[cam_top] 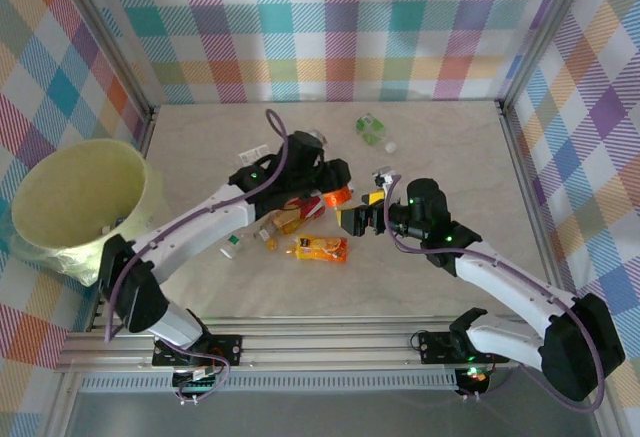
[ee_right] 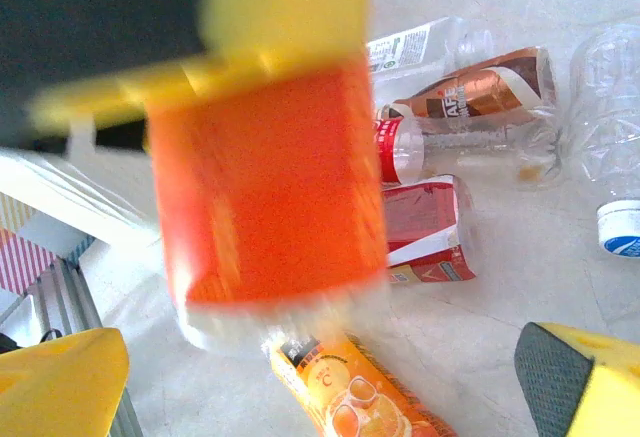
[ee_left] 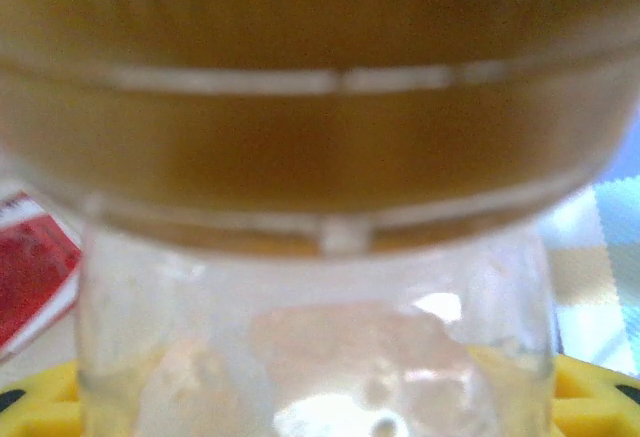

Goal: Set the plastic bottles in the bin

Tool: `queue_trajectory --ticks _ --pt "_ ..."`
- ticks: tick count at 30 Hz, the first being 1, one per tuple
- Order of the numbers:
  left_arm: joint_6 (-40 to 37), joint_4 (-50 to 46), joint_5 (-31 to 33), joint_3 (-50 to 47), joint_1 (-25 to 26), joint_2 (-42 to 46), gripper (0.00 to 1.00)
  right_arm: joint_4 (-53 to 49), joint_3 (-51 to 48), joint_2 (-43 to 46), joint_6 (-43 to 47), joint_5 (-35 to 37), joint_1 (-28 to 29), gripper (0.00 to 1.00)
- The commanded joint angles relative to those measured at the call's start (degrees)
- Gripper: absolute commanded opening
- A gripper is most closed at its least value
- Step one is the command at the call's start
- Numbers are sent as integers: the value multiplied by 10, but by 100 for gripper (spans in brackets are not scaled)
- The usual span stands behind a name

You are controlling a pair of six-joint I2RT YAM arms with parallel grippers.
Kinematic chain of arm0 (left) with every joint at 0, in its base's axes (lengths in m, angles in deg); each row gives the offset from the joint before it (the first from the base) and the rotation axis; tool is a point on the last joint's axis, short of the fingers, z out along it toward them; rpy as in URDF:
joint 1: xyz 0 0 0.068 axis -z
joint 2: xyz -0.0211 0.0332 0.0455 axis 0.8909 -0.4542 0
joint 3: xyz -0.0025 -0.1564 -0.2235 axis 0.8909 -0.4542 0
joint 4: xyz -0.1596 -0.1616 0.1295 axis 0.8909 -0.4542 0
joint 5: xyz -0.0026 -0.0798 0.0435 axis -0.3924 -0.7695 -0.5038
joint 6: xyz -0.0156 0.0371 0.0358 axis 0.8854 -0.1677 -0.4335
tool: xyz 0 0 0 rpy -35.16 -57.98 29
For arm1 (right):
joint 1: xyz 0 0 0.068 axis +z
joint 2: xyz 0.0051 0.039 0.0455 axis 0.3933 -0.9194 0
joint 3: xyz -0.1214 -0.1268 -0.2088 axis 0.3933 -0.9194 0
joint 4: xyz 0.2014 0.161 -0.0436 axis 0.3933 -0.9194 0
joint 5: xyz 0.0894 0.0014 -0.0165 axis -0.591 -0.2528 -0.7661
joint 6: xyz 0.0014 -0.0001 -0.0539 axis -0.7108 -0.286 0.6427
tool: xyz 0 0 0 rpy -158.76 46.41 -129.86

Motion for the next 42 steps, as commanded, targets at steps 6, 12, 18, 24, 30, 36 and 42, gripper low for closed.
queue_trajectory --ticks 6,12,18,24,30,36,42 --pt "-73 -54 92 -2 -49 135 52 43 -10 15 26 67 4 100" --pt "-116 -99 193 15 -63 232 52 37 1 -2 31 103 3 100" --pt "-156 -152 293 47 -73 302 52 43 5 -16 27 119 4 100" --pt "-196 -166 426 48 -99 352 50 38 16 -32 16 120 4 100" --pt "-211 -166 405 63 -213 358 49 33 35 -46 21 120 4 100" --pt "-198 -204 283 92 -362 334 48 19 51 -51 38 115 3 100" --pt "-166 -217 151 104 -543 307 48 10 54 -50 51 112 4 100"
